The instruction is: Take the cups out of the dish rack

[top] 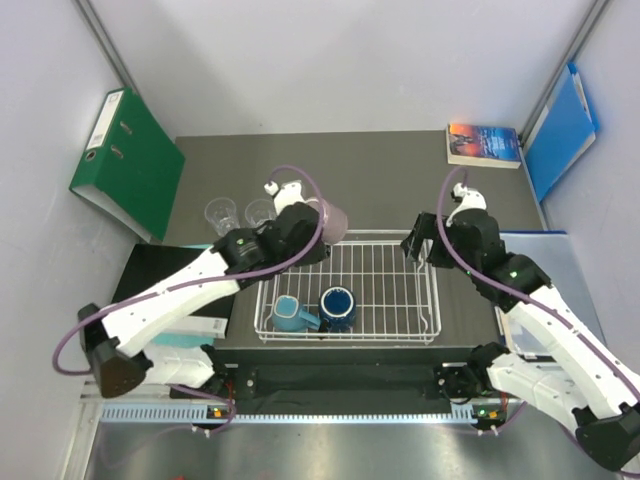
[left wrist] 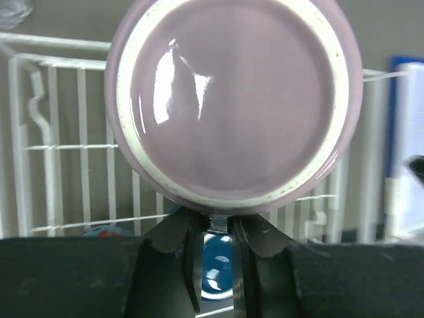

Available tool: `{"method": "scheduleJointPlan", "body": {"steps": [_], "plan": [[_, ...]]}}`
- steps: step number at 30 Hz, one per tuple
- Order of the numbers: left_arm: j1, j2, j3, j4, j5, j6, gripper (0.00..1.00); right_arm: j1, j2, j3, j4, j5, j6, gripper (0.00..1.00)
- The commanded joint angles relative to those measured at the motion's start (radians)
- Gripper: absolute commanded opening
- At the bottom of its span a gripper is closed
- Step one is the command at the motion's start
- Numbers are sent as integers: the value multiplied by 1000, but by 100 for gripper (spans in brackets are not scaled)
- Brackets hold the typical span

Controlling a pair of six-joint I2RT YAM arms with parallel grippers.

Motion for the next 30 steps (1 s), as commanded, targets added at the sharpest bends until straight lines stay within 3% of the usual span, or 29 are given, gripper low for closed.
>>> {"method": "scheduleJointPlan", "body": {"steps": [1, 4, 7, 10, 18, 22, 30], "plan": [[29, -150, -95, 330, 99, 14, 0, 5, -46, 65, 124, -81, 63, 100], [73, -228, -222, 456, 225, -21, 0, 5, -80, 38, 206, -183, 115, 100], [156, -300, -367, 753, 386, -96, 0, 5, -111, -12, 351, -350, 193, 100], [216, -330, -464, 914, 538, -190, 0, 4, -121, -51, 505, -441, 282, 97], [279, -271, -522, 1239, 804, -325, 0, 2, -62, -116, 825, -601, 471, 84], [279, -245, -531, 1309, 875, -354, 0, 2, -25, -139, 924, -645, 528, 82], [279, -228, -550, 1312, 935, -356, 0, 2, -2, -76, 885, -616, 458, 82]]}}
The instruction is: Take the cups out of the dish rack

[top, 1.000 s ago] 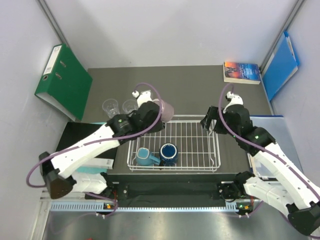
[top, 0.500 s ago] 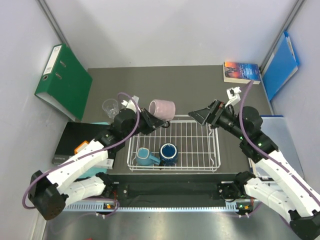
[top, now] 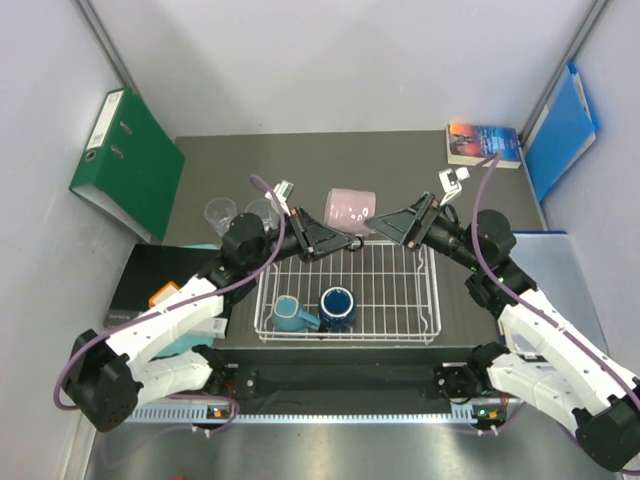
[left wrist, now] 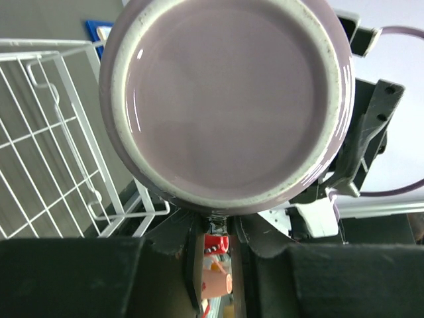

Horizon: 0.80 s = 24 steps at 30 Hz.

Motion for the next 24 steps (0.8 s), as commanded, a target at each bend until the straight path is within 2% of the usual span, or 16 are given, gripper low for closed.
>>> {"method": "scheduleJointPlan", "body": {"steps": [1, 7, 12, 16, 18, 20, 21, 22, 24], "plan": [[4, -8, -2, 176, 65, -15, 0, 2, 17, 68, 56, -8, -32, 82], [4, 15, 9, 191, 107, -20, 0, 5, 90, 94, 95, -39, -30, 79], [4, 41, 4, 208, 125, -29, 0, 11, 162, 82, 208, -109, 30, 70], [4, 61, 9, 221, 136, -29, 0, 18, 181, 83, 205, -109, 30, 61], [4, 70, 16, 222, 147, -26, 0, 18, 187, 82, 202, -113, 25, 51], [4, 86, 27, 221, 156, -21, 0, 18, 185, 85, 196, -116, 15, 33], [4, 90, 30, 215, 154, -20, 0, 18, 184, 87, 192, -114, 8, 22], [4, 101, 33, 216, 159, -20, 0, 18, 179, 94, 172, -110, 2, 0], [4, 110, 45, 208, 165, -16, 0, 18, 170, 103, 149, -97, -22, 0]]}}
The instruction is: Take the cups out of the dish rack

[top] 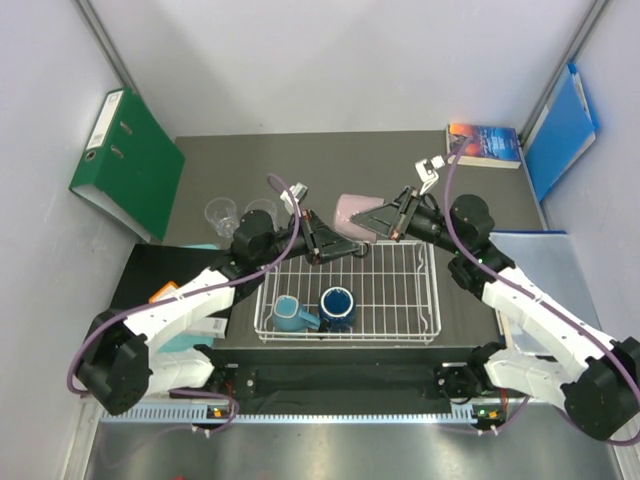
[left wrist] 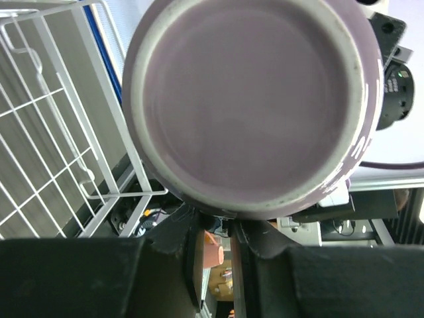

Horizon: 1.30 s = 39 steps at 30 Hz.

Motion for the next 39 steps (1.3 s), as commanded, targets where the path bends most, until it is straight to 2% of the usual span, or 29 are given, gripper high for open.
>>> {"method": "scheduleJointPlan", "body": {"steps": [1, 2, 4, 5, 6, 7, 8, 9, 13, 14, 16, 17, 18, 19, 22, 25, 26, 29, 31, 35, 39], "plan": [[1, 19, 65, 109, 36, 26, 0, 2, -25, 68, -15, 15, -65, 0], [2, 22, 77, 102, 36, 31, 1, 5, -31, 77, -38, 21, -85, 0], [5, 31, 93, 65, 41, 55, 15, 3, -39, 103, -71, 41, -102, 0], [13, 30, 110, 48, 42, 66, 51, 2, -47, 120, -124, 54, -138, 0], [17, 30, 117, 28, 45, 77, 68, 2, -50, 139, -149, 66, -160, 0], [25, 31, 124, 10, 50, 95, 81, -15, -50, 186, -179, 63, -184, 0], [45, 30, 146, -65, 44, 104, 88, -26, -42, 215, -242, 60, -236, 0], [59, 30, 157, -107, 38, 118, 99, -42, -38, 246, -284, 58, -258, 0], [141, -7, 203, -303, -28, 173, 99, -154, -2, 413, -456, 80, -347, 0], [181, -16, 205, -372, -45, 175, 99, -171, 19, 445, -512, 153, -365, 0], [214, -47, 202, -435, -128, 172, 99, -203, 60, 575, -763, 298, -420, 0], [230, -57, 203, -490, -157, 177, 99, -213, 124, 622, -851, 456, -431, 0], [235, -64, 208, -580, -226, 193, 99, -227, 157, 660, -979, 524, -436, 0], [234, -70, 229, -634, -270, 203, 99, -262, 185, 695, -1018, 590, -416, 0], [237, -82, 222, -715, -325, 226, 99, -393, 246, 626, -1028, 627, -344, 0], [240, -102, 187, -724, -344, 190, 99, -446, 335, 633, -1084, 714, -323, 0], [240, -104, 183, -733, -355, 192, 98, -446, 388, 645, -1102, 777, -327, 0], [241, -90, 219, -843, -419, 232, 97, -444, 485, 697, -1135, 821, -362, 0], [241, -56, 281, -956, -459, 291, 96, -444, 528, 706, -1122, 818, -381, 0], [240, -15, 358, -1075, -551, 370, 95, -444, 623, 751, -1126, 827, -401, 0], [241, -15, 355, -1080, -568, 399, 95, -444, 702, 805, -1114, 827, -414, 0]]}}
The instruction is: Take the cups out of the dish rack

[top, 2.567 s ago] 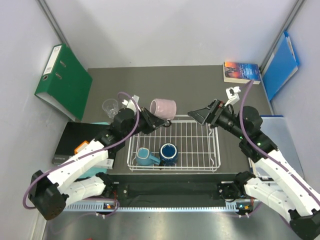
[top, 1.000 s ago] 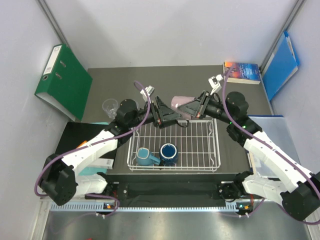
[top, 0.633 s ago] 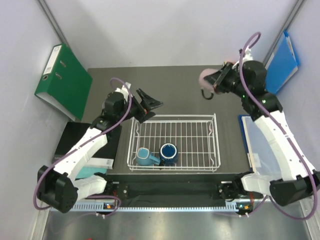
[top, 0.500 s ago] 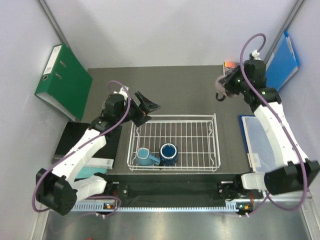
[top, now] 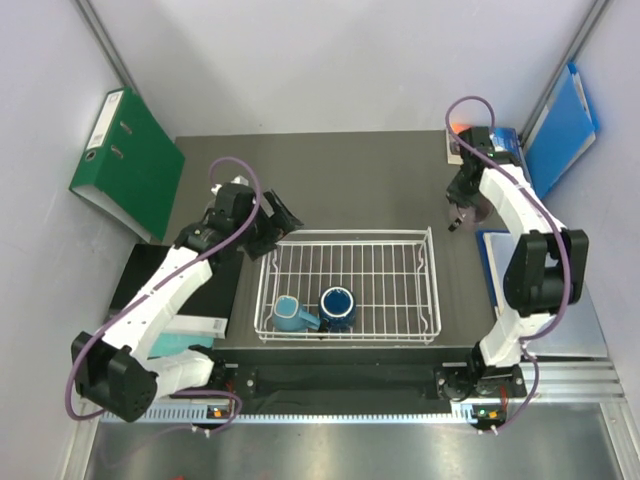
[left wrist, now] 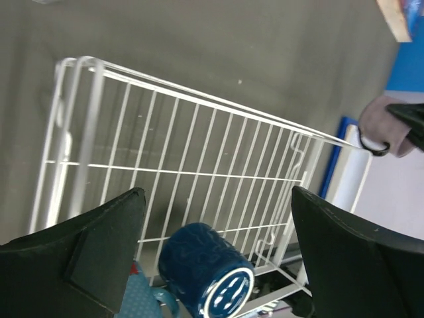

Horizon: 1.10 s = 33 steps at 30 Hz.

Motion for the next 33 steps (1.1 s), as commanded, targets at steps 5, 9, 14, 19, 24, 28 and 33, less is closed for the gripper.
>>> {"method": "scheduleJointPlan", "body": {"steps": [5, 9, 14, 19, 24, 28, 33], "plan": [[4, 5, 20, -63, -69, 92, 95, 3, 108, 121, 102, 33, -50, 0], [4, 36, 42, -75, -82, 109, 95, 4, 188, 188, 77, 19, -58, 0], [4, 74, 62, -95, -84, 114, 95, 3, 293, 296, 11, 30, -52, 0], [6, 103, 72, -95, -83, 114, 95, 4, 371, 402, -45, 12, -53, 0], [4, 126, 91, -89, -78, 126, 95, 3, 395, 411, -43, -20, -67, 19], [4, 137, 92, -83, -72, 126, 95, 3, 403, 405, -45, -25, -73, 31], [4, 151, 94, -80, -63, 124, 95, 3, 394, 400, -30, -39, -73, 38]]}}
